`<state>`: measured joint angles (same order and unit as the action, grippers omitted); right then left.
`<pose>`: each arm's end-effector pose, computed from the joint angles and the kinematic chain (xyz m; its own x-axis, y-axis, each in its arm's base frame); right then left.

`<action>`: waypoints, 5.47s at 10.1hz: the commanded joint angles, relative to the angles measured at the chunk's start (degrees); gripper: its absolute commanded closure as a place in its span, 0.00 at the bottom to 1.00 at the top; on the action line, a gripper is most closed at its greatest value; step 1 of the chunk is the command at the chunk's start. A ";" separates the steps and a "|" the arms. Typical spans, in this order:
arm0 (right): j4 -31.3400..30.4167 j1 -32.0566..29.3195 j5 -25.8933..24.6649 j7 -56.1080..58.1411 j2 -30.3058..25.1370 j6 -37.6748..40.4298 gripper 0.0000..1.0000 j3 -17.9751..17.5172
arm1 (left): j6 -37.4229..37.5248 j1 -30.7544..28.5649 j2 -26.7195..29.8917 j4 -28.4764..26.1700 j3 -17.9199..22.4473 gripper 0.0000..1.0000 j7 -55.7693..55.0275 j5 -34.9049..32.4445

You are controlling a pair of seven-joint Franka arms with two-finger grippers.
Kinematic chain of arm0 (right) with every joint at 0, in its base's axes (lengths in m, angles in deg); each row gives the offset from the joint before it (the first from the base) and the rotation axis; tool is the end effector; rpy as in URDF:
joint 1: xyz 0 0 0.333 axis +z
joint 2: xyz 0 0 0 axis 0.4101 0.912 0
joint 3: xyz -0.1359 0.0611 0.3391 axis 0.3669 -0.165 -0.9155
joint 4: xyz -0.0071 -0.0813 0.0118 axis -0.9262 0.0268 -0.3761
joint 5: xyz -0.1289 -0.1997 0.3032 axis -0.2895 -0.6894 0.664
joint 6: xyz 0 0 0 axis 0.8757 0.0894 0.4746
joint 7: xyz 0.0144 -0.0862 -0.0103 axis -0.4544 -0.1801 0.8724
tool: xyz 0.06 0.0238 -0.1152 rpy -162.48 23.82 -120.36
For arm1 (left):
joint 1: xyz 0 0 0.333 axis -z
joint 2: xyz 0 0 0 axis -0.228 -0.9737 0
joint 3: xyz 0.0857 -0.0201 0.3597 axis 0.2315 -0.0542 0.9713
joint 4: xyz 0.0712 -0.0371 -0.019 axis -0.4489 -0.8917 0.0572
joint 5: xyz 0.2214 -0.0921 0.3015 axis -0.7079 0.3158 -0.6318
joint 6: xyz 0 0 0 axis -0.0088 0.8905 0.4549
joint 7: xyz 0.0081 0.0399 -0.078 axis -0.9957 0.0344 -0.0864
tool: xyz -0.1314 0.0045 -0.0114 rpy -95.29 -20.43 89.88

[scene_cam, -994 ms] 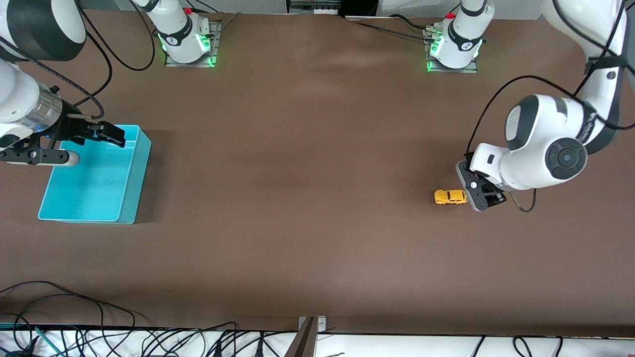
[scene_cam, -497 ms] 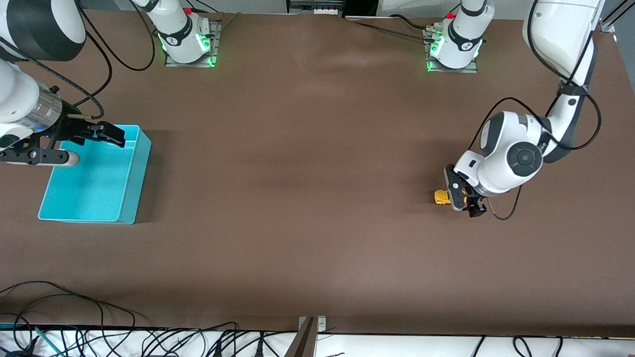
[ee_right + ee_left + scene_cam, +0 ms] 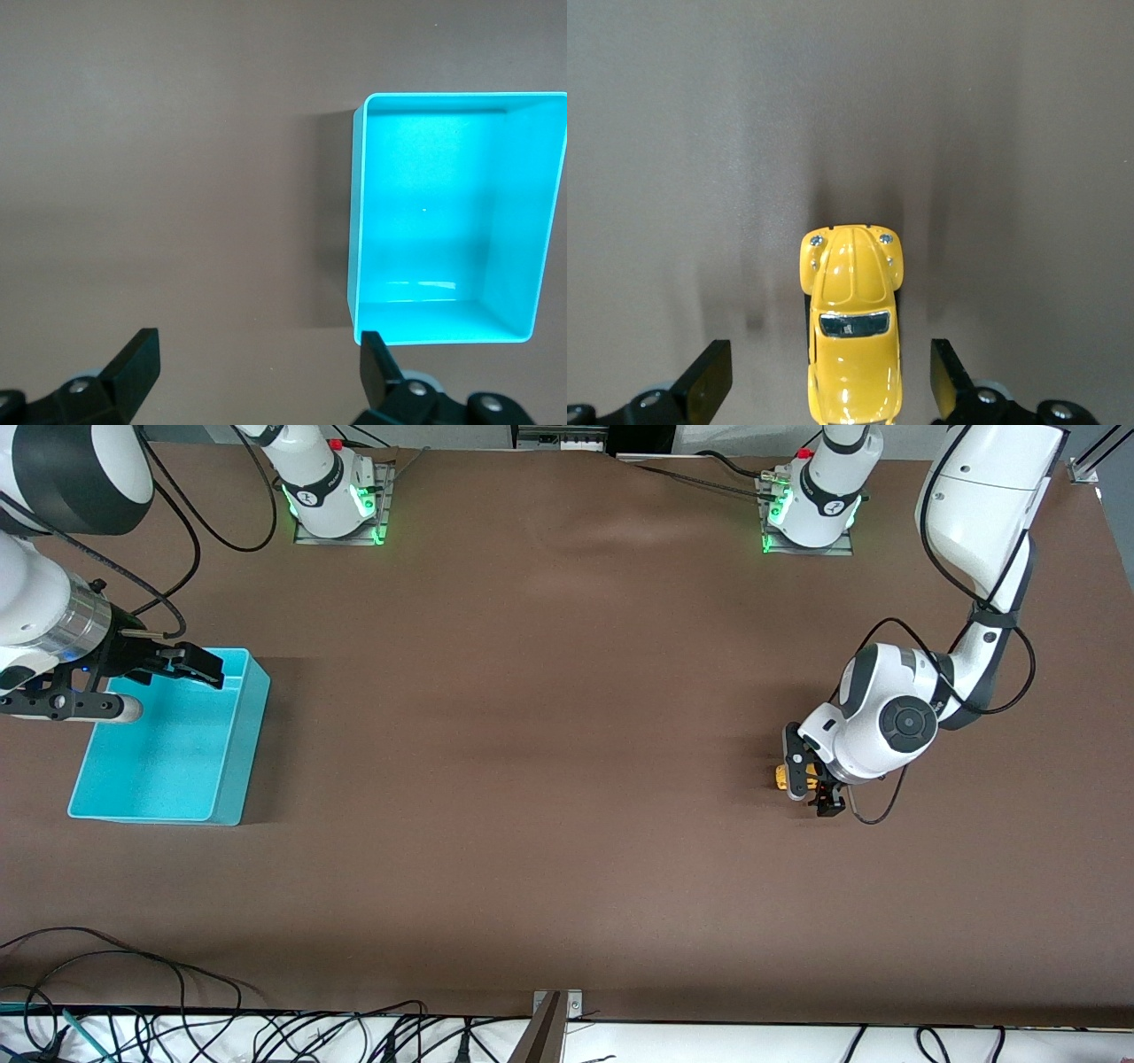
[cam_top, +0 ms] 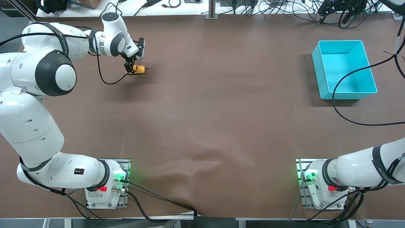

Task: Wind up and store yellow beetle car
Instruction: 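Close the left gripper on the yellow car's body, then drag the car backward along the table with the left gripper, then release, then raise the left gripper while the right gripper reaches toward the car, then lower the right gripper onto the yellow car and grasp it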

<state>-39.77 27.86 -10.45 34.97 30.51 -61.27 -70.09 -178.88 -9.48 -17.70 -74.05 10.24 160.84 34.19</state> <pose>0.5850 0.0434 0.5700 0.9957 -0.0388 -0.0844 -0.0364 -0.9989 0.0298 0.6314 -0.0776 0.2189 0.0153 -0.9990 -0.0426 -0.9984 -0.0176 0.0541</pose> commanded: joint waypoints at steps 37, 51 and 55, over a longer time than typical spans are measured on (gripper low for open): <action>1.55 -0.40 0.80 0.28 0.59 1.05 0.00 0.03 | 48.28 -20.13 2.35 31.08 -13.54 0.00 -4.19 -0.97; 1.03 -1.19 0.19 41.77 12.61 -10.60 0.00 0.12 | 50.25 -9.27 22.10 28.85 -10.77 0.00 -60.94 5.53; -0.90 -1.28 0.71 71.50 20.00 -26.07 0.00 0.03 | 46.62 -4.93 32.31 15.56 -2.29 0.00 -69.48 11.34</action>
<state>-40.17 27.01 -10.46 98.17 48.86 -83.26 -69.71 -130.05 -14.95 9.13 -51.73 6.59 94.76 43.74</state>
